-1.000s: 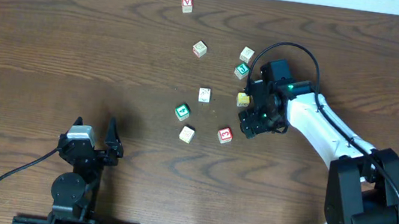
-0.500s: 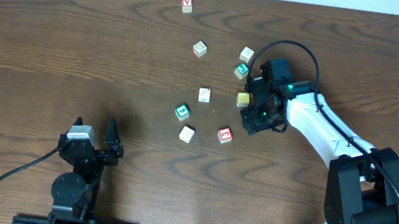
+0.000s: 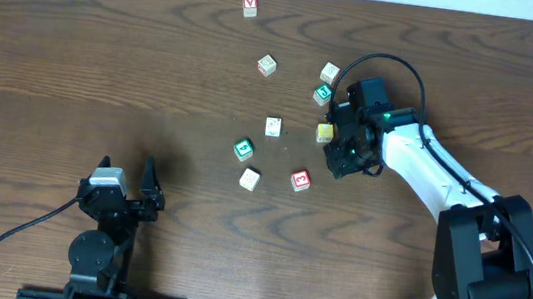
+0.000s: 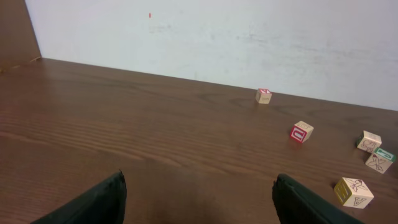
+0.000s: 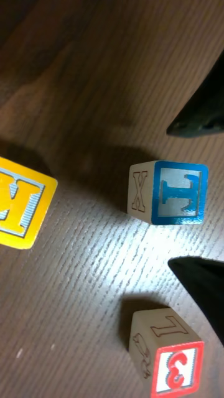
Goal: Lift 5 blocks
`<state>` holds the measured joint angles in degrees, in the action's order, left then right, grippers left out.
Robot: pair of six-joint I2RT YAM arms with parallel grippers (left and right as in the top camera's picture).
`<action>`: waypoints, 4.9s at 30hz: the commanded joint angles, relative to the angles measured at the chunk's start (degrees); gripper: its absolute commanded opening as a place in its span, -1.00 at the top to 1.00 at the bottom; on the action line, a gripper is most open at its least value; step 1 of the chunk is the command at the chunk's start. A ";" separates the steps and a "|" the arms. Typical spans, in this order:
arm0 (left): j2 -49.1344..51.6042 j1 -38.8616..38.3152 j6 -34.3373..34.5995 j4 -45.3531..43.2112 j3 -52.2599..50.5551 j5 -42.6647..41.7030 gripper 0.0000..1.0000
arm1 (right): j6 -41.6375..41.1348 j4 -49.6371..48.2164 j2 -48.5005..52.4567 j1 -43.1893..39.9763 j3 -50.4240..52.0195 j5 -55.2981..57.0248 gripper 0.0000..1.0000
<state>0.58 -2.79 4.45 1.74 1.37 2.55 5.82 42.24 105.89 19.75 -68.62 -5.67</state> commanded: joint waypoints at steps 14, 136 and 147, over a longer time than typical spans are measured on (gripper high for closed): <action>-0.35 -0.13 -0.33 2.14 -1.11 1.36 -0.51 | 0.87 -1.51 1.01 0.63 0.17 0.26 0.04; -0.35 -0.13 -0.33 2.14 -1.11 1.36 -0.52 | -29.27 6.38 4.26 7.34 -2.10 -1.40 0.45; -0.35 -0.13 -0.33 2.14 -1.11 1.36 -0.52 | -37.57 7.06 4.26 7.78 -2.08 -2.64 0.37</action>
<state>0.58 -2.79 4.45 1.74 1.37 2.55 -28.16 49.04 110.00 26.83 -70.35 -7.05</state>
